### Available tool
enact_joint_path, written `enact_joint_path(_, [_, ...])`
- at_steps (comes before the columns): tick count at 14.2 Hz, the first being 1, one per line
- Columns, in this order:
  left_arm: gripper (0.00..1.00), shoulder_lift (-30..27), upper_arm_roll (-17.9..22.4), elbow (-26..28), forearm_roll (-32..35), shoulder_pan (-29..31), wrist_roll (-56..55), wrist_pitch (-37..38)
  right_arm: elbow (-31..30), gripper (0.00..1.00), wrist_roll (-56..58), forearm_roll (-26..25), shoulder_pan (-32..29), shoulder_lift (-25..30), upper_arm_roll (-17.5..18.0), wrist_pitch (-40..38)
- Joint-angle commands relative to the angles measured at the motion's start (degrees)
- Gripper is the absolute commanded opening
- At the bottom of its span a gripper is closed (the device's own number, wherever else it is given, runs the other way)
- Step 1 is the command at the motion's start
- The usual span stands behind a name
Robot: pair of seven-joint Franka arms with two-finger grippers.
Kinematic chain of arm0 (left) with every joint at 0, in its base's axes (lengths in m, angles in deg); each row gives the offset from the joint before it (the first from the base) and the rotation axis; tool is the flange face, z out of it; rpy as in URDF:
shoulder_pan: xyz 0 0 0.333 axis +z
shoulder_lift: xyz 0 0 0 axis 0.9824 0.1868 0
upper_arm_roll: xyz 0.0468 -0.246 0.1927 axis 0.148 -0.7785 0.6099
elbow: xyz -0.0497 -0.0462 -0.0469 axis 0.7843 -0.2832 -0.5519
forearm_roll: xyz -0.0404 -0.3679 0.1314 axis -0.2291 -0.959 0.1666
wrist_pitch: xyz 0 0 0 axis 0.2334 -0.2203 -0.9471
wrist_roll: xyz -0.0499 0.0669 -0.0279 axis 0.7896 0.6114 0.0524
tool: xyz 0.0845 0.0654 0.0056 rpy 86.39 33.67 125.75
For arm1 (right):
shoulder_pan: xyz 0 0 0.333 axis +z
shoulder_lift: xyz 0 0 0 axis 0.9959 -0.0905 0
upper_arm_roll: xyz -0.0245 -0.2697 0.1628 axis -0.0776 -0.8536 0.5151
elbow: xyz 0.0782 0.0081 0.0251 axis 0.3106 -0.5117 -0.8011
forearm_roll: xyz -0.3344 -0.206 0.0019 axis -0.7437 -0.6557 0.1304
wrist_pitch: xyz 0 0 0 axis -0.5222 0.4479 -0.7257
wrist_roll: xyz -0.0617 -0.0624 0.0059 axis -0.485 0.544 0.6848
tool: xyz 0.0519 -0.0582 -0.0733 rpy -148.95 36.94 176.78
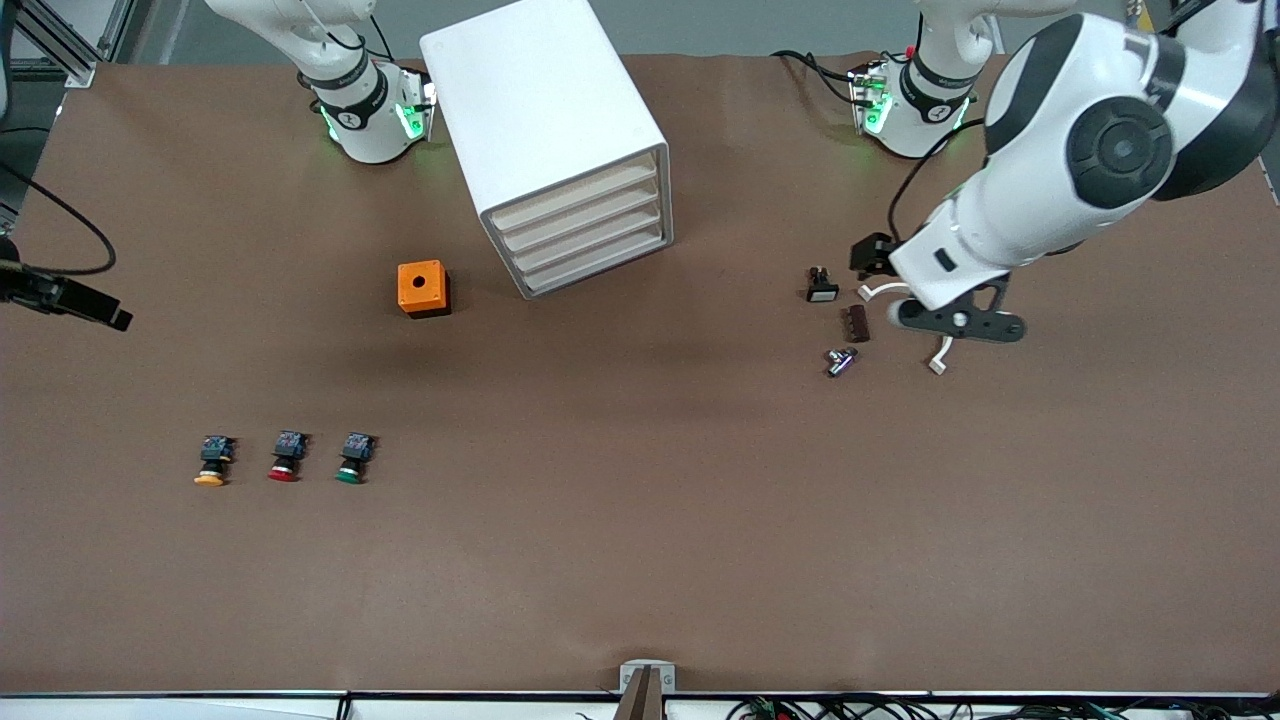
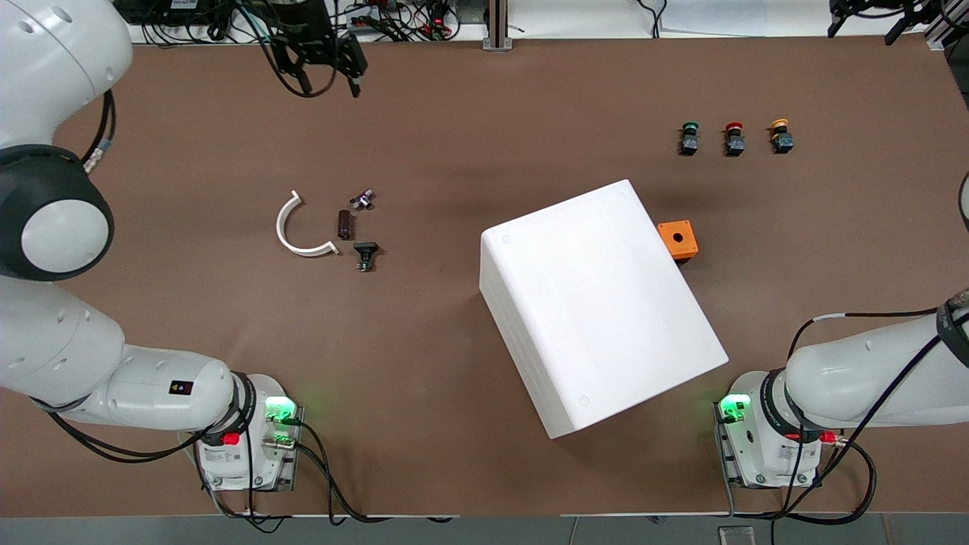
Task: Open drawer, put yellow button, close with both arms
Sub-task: 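Reach the left gripper to the drawer handle while the right gripper reaches the button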
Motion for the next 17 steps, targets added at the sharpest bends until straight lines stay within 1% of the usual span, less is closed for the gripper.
enact_joint_path(1, [1.0, 1.7, -0.9, -0.1, -8.8, 0.5, 0.2, 0.4, 0.6, 1.0, 2.3, -2.7, -0.9, -4.9, 0.5, 1.7])
enact_joint_path(3, [1.0, 4.1, -1.0, 0.1, -17.2, 0.2, 1.2, -1.5, -0.3, 1.0, 7.1, -2.6, -2.7, -8.0, 0.5, 5.0])
enact_joint_path(4, [1.0, 4.9, -1.7, 1.4, -21.4, 0.1, 2.5, -3.5, -0.9, 1.0, 8.0, -2.6, -3.1, -9.4, 0.5, 7.3])
enact_joint_path(5, [1.0, 5.6, -2.4, 3.2, -24.3, 0.1, 4.8, -6.9, -1.5, 1.0, 8.2, -2.6, -3.5, -10.6, 0.5, 9.5])
enact_joint_path(8, [1.0, 7.8, -5.3, 7.9, -30.2, 0.1, 12.5, -15.7, -2.7, 1.0, 10.5, -2.5, -4.9, -13.9, 0.5, 15.0])
enact_joint_path(10, [1.0, 9.4, -7.2, 10.8, -36.2, 0.1, 20.0, -20.2, -4.7, 1.0, 10.5, -2.3, -5.6, -14.3, 0.5, 19.1])
enact_joint_path(12, [1.0, 11.2, -8.7, 13.3, -44.6, 0.0, 26.4, -23.0, -5.2, 1.0, 10.6, -2.4, -5.6, -16.4, 0.5, 21.7])
enact_joint_path(14, [1.0, 13.1, -9.8, 16.0, -52.4, -0.4, 35.7, -25.6, -5.2, 1.0, 10.6, -2.4, -5.9, -19.1, 0.5, 24.7])
enact_joint_path(16, [1.0, 14.1, -9.8, 18.5, -59.8, -1.3, 42.8, -25.9, -5.2, 1.0, 11.0, -2.4, -6.0, -21.4, 0.6, 27.3])
enact_joint_path(17, [1.0, 14.1, -9.8, 19.8, -62.8, -1.9, 45.8, -25.9, -5.2, 1.0, 12.9, -2.4, -6.2, -22.5, 0.6, 28.6])
